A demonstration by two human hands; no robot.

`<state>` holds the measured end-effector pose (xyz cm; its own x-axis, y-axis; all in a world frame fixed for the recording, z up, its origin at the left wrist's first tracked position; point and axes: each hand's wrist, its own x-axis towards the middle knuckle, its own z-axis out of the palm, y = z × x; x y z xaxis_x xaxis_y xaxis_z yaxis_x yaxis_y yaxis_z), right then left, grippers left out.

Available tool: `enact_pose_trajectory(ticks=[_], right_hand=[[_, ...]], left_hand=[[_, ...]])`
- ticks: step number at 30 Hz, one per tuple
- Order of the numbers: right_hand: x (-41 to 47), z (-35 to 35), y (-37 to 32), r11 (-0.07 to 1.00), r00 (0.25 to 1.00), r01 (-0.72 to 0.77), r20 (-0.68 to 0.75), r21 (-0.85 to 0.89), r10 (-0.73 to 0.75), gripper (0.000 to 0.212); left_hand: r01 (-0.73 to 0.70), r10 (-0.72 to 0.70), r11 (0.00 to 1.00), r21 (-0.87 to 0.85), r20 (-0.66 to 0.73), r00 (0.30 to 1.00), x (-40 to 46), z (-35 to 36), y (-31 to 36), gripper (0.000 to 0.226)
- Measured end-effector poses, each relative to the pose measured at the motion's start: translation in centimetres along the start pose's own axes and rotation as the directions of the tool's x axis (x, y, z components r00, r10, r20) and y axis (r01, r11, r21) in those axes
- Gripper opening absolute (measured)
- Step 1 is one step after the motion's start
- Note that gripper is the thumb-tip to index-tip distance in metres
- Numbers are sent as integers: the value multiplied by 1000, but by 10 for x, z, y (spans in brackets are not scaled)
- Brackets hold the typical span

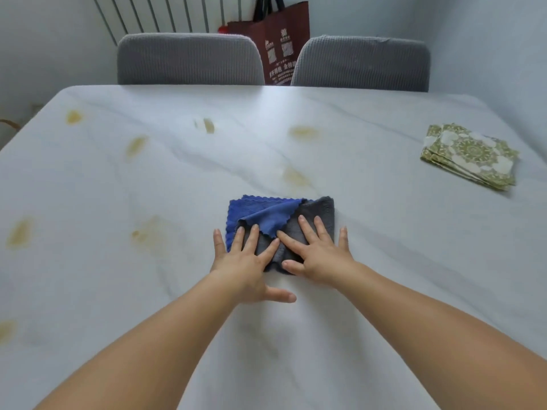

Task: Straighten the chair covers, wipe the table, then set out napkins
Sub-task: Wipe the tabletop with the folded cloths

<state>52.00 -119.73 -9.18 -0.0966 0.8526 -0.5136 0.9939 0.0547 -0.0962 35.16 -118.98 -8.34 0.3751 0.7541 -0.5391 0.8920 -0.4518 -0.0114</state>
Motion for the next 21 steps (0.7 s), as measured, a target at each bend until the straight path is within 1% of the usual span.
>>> enact_pose_trajectory(ticks=[8, 11, 15, 19, 21], right_hand=[[89, -52, 46, 997, 998, -63, -25, 46, 64, 63], [110, -64, 57, 996, 997, -62, -51, 67, 66, 63], [124, -72, 63, 997, 995, -61, -75, 42, 64, 63], [116, -64, 60, 999, 994, -46, -101, 19, 48, 61], [104, -58, 60, 999, 996, -32, -81, 5, 33, 61]], left_hand=[[50, -51, 998, -25, -25, 998, 100, -60, -3, 117], [71, -71, 997, 2, -40, 997, 125, -73, -3, 116], [106, -108, 994, -29, -44, 993, 140, -83, -2, 116], [115, -117, 992, -57, -27, 993, 128, -80, 6, 118], [111, -111, 992, -54, -6, 994, 115, -72, 12, 120]])
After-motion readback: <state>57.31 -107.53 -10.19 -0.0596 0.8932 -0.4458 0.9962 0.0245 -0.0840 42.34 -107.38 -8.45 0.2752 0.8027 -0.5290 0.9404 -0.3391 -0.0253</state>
